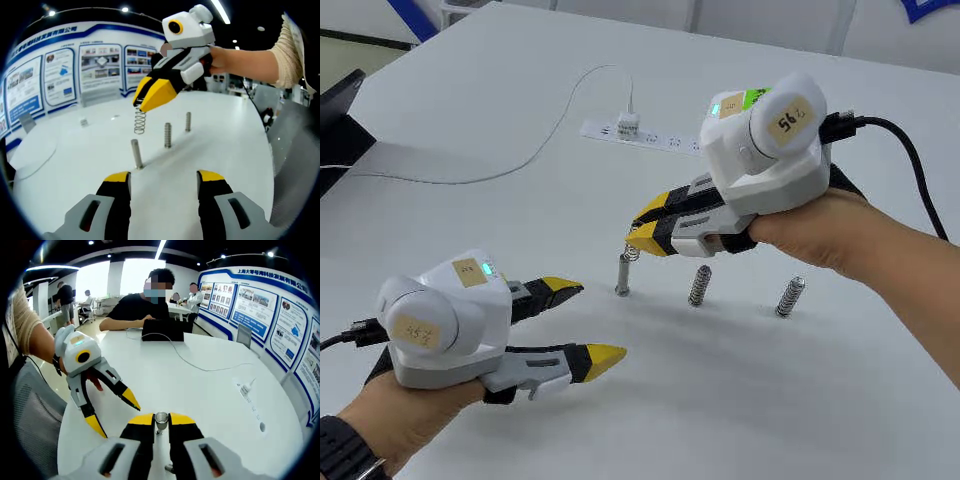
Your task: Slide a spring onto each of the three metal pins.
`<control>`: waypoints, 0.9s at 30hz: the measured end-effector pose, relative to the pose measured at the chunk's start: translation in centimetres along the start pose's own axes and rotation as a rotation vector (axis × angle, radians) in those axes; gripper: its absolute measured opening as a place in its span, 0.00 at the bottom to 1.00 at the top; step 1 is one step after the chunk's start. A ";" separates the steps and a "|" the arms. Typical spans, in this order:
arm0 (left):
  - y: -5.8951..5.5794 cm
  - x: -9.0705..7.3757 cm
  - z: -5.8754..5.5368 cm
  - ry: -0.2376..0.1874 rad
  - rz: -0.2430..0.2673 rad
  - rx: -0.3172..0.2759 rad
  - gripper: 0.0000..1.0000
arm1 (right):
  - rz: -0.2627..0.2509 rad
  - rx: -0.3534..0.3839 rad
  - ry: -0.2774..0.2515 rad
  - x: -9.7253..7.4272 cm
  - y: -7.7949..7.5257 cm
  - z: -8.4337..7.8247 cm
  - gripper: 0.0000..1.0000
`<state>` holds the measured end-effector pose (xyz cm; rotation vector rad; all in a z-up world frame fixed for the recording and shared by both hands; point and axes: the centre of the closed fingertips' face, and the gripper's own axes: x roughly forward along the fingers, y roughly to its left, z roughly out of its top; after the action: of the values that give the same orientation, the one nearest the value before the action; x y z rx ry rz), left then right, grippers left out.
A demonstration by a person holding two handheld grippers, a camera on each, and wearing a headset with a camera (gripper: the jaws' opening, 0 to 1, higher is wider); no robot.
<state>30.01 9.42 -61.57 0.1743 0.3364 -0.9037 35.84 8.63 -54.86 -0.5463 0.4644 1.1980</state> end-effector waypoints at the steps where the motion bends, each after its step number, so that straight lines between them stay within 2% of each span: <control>1: 0.0 0.0 0.0 0.001 0.000 -0.001 0.54 | -0.001 0.011 0.001 0.1 -0.1 -0.1 0.12; 14: 0.2 -0.1 -0.2 -0.001 0.007 -0.003 0.53 | 0.015 0.039 0.032 1.5 0.0 -0.9 0.12; 27: 0.2 0.0 -0.4 0.004 0.000 -0.003 0.52 | 0.035 0.058 0.077 3.5 0.2 -2.4 0.12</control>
<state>30.04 9.64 -61.88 0.1733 0.3413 -0.9025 36.58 9.80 -58.92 -0.5375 0.5745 1.1960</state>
